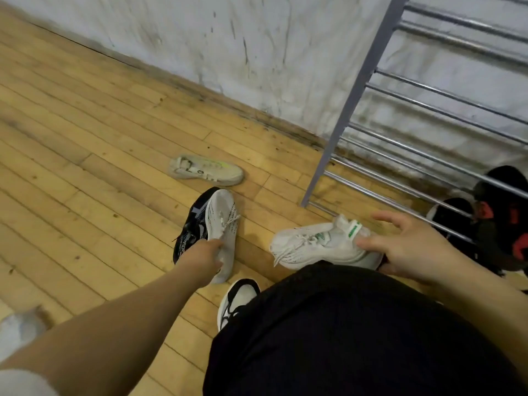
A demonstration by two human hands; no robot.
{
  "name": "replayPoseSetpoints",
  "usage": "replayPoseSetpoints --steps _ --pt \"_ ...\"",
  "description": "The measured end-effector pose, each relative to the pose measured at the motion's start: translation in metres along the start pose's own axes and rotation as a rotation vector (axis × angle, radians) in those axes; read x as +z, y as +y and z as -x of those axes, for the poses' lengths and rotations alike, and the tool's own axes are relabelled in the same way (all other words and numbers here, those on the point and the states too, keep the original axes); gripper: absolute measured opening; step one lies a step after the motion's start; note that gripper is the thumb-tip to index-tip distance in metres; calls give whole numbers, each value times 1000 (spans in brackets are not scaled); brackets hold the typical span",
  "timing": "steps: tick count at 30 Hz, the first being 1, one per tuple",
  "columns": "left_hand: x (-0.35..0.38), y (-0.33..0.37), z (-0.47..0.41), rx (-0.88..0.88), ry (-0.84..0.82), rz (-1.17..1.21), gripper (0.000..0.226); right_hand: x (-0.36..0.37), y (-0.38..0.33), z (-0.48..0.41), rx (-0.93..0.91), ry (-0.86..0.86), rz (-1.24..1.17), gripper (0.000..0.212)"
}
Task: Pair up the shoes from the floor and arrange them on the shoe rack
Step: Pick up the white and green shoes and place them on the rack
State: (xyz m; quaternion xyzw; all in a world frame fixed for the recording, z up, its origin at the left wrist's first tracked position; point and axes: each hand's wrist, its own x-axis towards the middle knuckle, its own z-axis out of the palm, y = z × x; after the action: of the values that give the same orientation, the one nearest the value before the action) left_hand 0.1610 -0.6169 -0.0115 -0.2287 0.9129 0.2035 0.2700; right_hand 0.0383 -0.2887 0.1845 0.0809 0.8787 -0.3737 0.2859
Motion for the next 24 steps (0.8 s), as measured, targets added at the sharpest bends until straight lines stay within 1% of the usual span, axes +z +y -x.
replayPoseSetpoints --steps 2,4,6,9,14,19,22,24 --pt "6 -4 -3 -19 -10 -31 47 5 4 -6 -28 6 37 77" --pt "10 -9 -1 -39 -12 -31 52 7 7 -10 -40 4 40 78" --pt "12 -11 2 -42 -8 30 53 8 8 -11 -47 -1 6 77" --pt "1 -3 15 -7 25 159 43 2 3 -7 -46 -1 -52 75" --pt "-66 33 54 102 230 368 30 -32 -19 18 -130 -58 -147 54" --pt "-139 68 112 191 442 582 17 -86 -46 73 -262 -21 -111 54" --pt "-172 93 158 292 499 680 17 -119 -49 111 -309 14 -183 52" --pt "-191 113 191 379 533 705 18 -142 -45 134 -331 44 -245 52"
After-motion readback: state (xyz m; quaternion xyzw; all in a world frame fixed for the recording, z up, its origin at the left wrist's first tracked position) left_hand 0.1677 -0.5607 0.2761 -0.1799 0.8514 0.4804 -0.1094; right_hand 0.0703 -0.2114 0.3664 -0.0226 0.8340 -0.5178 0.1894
